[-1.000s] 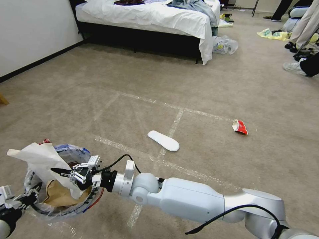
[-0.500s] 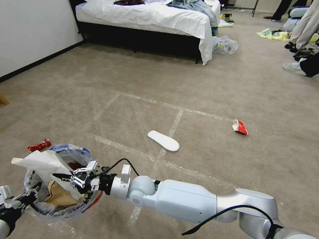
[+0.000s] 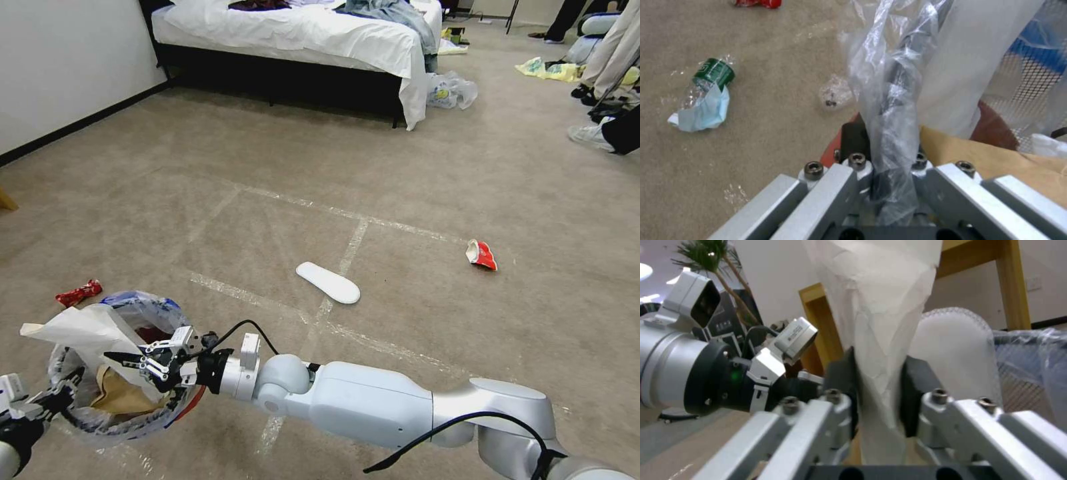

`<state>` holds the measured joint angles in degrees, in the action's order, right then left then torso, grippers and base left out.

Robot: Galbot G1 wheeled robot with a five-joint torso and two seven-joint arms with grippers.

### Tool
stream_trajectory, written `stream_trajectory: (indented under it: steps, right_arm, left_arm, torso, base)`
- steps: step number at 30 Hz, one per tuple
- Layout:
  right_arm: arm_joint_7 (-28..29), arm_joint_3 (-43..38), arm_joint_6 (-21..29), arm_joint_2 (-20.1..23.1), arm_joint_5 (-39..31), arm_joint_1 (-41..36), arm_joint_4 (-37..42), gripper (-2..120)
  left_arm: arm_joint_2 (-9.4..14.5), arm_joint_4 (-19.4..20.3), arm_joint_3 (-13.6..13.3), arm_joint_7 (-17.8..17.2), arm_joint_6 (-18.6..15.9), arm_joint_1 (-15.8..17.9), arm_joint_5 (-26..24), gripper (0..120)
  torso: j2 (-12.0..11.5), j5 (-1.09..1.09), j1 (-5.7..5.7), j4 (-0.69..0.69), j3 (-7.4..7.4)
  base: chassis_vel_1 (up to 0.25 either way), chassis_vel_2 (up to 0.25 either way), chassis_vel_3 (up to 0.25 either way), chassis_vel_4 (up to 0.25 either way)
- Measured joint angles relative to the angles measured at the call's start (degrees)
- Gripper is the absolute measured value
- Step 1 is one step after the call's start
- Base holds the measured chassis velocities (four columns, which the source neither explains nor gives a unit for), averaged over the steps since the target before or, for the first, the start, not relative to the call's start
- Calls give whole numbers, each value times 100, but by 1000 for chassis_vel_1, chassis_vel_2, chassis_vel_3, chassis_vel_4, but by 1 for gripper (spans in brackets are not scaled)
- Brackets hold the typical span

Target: Pick up the trash bin and place the garbage on the floor into it.

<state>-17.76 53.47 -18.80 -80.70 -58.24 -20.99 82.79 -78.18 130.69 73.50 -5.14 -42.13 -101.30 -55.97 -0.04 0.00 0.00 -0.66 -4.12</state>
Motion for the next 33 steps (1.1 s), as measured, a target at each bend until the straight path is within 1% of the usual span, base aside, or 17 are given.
stream_trajectory:
  steps: [2,3,4,5,6,7,9,10,11,12,15,16,18,19,20,22,33]
  right_arm:
    - [5,-15,6,16,3,3,23,30]
    - [5,-15,6,16,3,3,23,30]
    - [13,-25,10,29,4,6,42,34]
    - [19,-35,16,51,7,15,76,43]
    - [19,-35,16,51,7,15,76,43]
    - [23,-44,20,71,9,24,105,47]
    - [30,-76,33,108,11,50,165,58]
    - [30,-76,33,108,11,50,165,58]
    - [33,-88,38,121,11,56,187,63]
    - [33,-88,38,121,11,56,187,63]
    - [41,-127,48,160,11,58,255,80]
    - [41,-127,48,160,11,58,255,80]
    - [49,-148,57,188,11,57,313,92]
    - [54,-162,66,201,11,58,342,95]
    - [54,-162,66,201,11,58,342,95]
    - [79,-185,84,233,9,65,412,99]
    - [133,-338,130,390,-14,146,728,100]
  left_arm:
    - [-2,-10,-3,1,0,1,5,1]
    - [-2,-10,-3,1,0,1,5,1]
    - [-6,-19,-5,1,0,2,10,1]
    - [-11,-25,-11,2,0,5,17,1]
    - [-11,-25,-11,2,0,5,17,1]
    - [-12,-26,-14,3,0,7,23,1]
    - [-11,-26,-16,4,0,11,27,1]
    - [-11,-26,-16,4,0,11,27,1]
    - [-8,-26,-16,4,0,11,27,1]
    - [-8,-26,-16,4,0,11,27,1]
    - [-5,-28,-16,5,0,9,29,1]
    - [-5,-28,-16,5,0,9,29,1]
    - [-1,-51,-16,5,-1,9,40,1]
    - [1,-57,-16,5,-1,11,42,1]
    - [1,-57,-16,5,-1,11,42,1]
    - [7,-70,-17,5,-1,23,43,1]
    - [22,-102,-21,5,0,48,47,1]
  torso:
    - [0,0,0,0,0]
    - [0,0,0,0,0]
    - [0,0,0,0,0]
    - [0,0,0,0,0]
    - [0,0,0,0,0]
    - [0,0,0,0,0]
    - [0,0,0,0,0]
    - [0,0,0,0,0]
    - [0,0,0,0,0]
    - [0,0,0,0,0]
    - [0,0,0,0,0]
    - [0,0,0,0,0]
    - [0,0,0,0,0]
    - [0,0,0,0,0]
    - [0,0,0,0,0]
    - [0,0,0,0,0]
    - [0,0,0,0,0]
  base:
    - [0,0,0,0]
    - [0,0,0,0]
    - [0,0,0,0]
    - [0,0,0,0]
    - [0,0,0,0]
    - [0,0,0,0]
    - [0,0,0,0]
    - [0,0,0,0]
    - [0,0,0,0]
    - [0,0,0,0]
    - [0,0,0,0]
    - [0,0,0,0]
    - [0,0,0,0]
    - [0,0,0,0]
    - [0,0,0,0]
    - [0,0,0,0]
    - [0,0,0,0]
